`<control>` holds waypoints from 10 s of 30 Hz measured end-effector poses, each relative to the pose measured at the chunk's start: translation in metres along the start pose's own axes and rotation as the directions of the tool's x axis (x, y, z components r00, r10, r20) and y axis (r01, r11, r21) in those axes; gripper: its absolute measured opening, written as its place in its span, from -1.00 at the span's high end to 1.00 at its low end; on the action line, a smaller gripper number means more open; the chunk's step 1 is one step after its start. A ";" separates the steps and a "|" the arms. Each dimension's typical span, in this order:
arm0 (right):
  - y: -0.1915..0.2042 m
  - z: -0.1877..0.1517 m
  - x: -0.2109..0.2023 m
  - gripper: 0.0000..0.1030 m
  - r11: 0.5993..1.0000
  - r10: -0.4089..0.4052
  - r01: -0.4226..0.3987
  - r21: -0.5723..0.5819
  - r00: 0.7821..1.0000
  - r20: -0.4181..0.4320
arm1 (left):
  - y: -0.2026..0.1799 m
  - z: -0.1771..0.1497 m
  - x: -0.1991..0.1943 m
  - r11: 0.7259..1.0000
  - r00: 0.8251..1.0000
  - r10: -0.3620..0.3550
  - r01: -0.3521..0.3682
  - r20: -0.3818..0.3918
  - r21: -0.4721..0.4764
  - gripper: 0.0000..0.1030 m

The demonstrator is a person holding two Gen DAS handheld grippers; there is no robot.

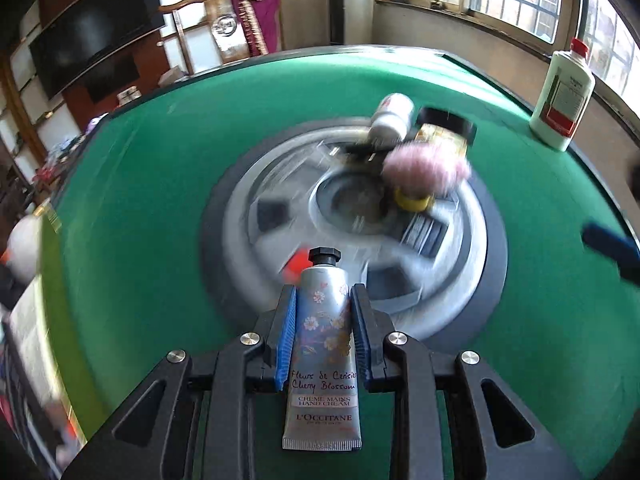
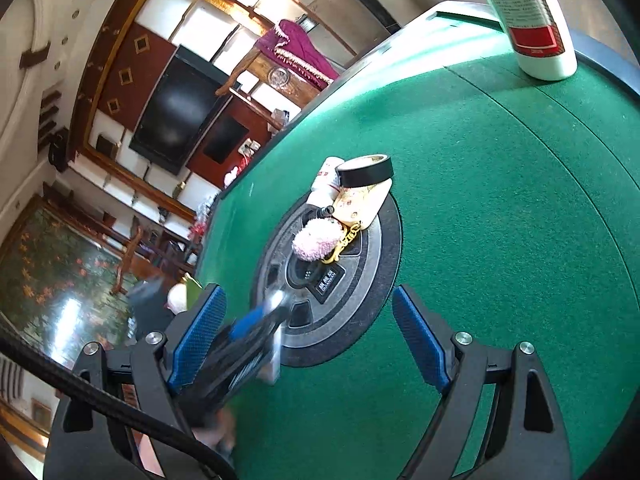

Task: Organize objects
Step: 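Grasp the hand cream tube on the turntable with the left gripper while the right reaches toward the pink puff, then grasp the pink fluffy puff with the right gripper while the left holds the hand cream tube, then carry the hand cream tube and pink puff in both grippers over the tray, then lower the tube and puff into the tray and open both grippers, then return to the turntable and grasp the black tape roll with the right gripper, then grasp the black pen on the turntable with the left gripper while the right holds the tape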

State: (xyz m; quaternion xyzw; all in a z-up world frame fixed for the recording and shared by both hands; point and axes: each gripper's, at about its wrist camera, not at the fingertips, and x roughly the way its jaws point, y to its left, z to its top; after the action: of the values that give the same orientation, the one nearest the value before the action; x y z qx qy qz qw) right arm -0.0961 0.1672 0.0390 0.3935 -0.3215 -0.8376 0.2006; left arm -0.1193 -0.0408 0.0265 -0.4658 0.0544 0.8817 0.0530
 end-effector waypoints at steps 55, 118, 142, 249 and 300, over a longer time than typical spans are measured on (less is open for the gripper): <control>0.059 -0.008 0.099 0.41 0.718 -0.344 0.241 -0.653 0.938 -0.033 | 0.015 -0.034 -0.005 0.997 0.998 -0.022 0.027 0.059 -0.077 0.46; 0.097 -0.052 0.057 0.39 0.857 -0.091 0.035 -0.515 0.992 -0.084 | 0.060 -0.026 0.000 0.978 0.997 -0.003 0.018 0.072 -0.210 0.59; 0.111 -0.063 0.053 0.40 0.834 -0.063 0.018 -0.552 0.996 -0.062 | 0.101 -0.016 -0.064 0.938 0.960 -0.061 0.149 0.275 -0.313 0.60; -0.003 0.089 0.129 -0.39 0.951 -0.254 0.236 -0.199 0.965 -0.069 | 0.050 -0.036 -0.025 0.927 0.939 -0.335 0.344 0.083 -0.146 -0.12; -0.037 0.044 -0.029 -0.14 0.996 0.015 -0.011 -0.086 0.999 0.044 | -0.055 0.080 0.066 0.912 0.944 -0.313 0.329 -0.104 0.244 -0.13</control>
State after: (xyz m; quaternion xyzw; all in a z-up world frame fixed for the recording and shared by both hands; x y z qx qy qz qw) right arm -0.1159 0.2267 0.0498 0.3634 -0.2922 -0.8580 0.2155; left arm -0.2138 0.0284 0.0143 -0.4847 0.0930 0.8314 0.2555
